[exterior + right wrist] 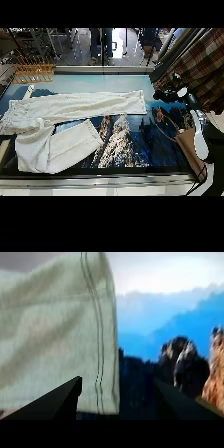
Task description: Fold the clothes and pants, and hang the long-sleeved shirts on hangers.
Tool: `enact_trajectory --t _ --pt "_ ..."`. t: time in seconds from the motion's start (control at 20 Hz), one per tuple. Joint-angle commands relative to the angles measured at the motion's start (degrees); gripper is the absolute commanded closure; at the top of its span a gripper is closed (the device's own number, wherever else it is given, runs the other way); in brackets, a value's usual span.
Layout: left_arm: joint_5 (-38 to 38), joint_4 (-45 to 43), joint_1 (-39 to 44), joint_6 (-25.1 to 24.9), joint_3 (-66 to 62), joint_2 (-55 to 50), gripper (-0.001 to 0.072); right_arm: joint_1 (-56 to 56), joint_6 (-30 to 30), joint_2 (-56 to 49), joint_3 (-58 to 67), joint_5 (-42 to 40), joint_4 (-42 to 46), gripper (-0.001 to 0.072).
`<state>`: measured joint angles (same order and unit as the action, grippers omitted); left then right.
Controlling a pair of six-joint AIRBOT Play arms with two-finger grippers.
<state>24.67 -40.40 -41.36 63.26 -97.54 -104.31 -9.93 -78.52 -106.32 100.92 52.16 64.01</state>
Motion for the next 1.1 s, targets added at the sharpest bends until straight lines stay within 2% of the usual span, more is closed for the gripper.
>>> enact_trajectory --t 0.0,0.1,0.2,0.25,0.45,0.7,1.05 --pt "27.56 -15.23 -8.44 9.18 -0.04 2.71 0.0102 -1.36 7.1 1.07 0.57 25.35 -4.17 0.0191" --pt "38.21 -22.95 -12.31 16.57 0.02 1.99 0.0123 -0.9 7.76 2.71 -2.91 30.32 -10.95 0.0194" --pt "46.21 -23.96 -14.91 17.31 0.57 0.31 0.0123 0.79 7.8 5.86 -8.83 31.19 -16.76 0.0209" --pt "47.15 -23.5 -15.67 17.31 1.81 -0.17 0.0123 2.38 7.65 7.72 -12.15 31.19 -17.38 0.0212" --pt "42.8 -21.88 -15.5 15.45 6.56 -0.26 0.0123 12.46 3.1 12.55 -23.26 28.81 -17.27 0.0213" --pt "33.2 -13.51 -15.5 15.34 7.15 -1.03 0.012 27.17 -7.98 11.98 -27.63 13.16 -17.33 0.0203" --pt "32.89 -1.2 -14.88 13.18 7.15 -6.19 0.0121 39.39 -12.59 6.67 -27.58 3.58 -19.47 0.0186"
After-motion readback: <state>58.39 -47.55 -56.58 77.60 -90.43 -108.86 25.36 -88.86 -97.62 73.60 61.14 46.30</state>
